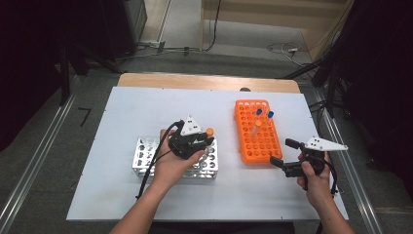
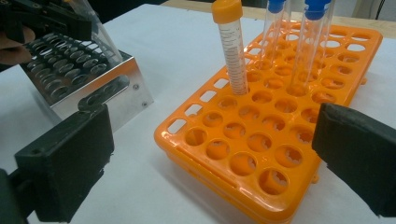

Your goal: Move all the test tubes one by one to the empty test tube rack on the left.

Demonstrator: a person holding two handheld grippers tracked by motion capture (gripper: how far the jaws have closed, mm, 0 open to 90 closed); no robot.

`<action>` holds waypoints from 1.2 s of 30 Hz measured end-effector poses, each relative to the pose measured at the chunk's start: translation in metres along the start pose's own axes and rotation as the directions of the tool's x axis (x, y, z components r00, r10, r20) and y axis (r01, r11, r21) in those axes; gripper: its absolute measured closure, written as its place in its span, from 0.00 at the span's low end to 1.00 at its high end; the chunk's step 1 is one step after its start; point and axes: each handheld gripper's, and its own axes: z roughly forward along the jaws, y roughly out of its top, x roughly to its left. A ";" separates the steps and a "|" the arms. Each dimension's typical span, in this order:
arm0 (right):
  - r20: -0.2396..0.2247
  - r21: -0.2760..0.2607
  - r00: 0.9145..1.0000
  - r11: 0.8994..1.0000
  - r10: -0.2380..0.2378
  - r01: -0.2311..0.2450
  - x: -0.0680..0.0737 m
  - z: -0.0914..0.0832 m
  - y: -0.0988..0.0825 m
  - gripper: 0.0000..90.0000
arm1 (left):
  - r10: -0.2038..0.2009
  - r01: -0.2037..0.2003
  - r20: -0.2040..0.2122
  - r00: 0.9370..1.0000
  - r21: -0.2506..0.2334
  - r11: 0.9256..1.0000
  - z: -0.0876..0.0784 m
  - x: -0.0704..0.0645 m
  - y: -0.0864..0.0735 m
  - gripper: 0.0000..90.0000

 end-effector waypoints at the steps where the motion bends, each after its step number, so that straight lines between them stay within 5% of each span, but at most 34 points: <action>1: 0.000 -0.002 1.000 1.000 0.001 -0.001 0.000 0.000 0.000 0.00 | -0.003 0.003 0.005 1.000 -0.007 1.000 0.002 -0.001 0.001 0.83; 12: 0.006 -0.003 1.000 1.000 0.000 0.000 0.000 -0.001 -0.001 0.00 | 0.022 -0.022 -0.019 1.000 0.024 0.999 0.009 -0.004 0.003 0.83; 18: 0.007 -0.001 1.000 1.000 0.001 -0.001 0.000 0.000 0.000 0.00 | 0.006 -0.007 0.011 1.000 0.072 0.997 0.012 -0.003 -0.003 0.81; 24: 0.001 -0.003 1.000 1.000 -0.005 0.005 0.002 0.001 0.000 0.00 | -0.060 0.061 0.055 0.997 -0.019 0.998 -0.005 0.001 0.000 0.44; 28: 0.002 -0.002 1.000 1.000 0.003 -0.003 0.003 0.002 0.001 0.00 | -0.104 0.116 0.119 0.987 -0.093 0.989 -0.019 0.008 -0.005 0.21; 34: 0.011 -0.014 1.000 1.000 0.002 -0.002 0.003 0.004 0.006 0.00 | -0.117 0.139 0.144 0.983 -0.149 0.979 -0.039 0.014 -0.018 0.00; 36: 0.012 -0.012 1.000 1.000 -0.004 0.004 0.003 0.006 0.009 0.00 | -0.120 0.145 0.152 0.981 -0.170 0.975 -0.044 0.016 -0.023 0.00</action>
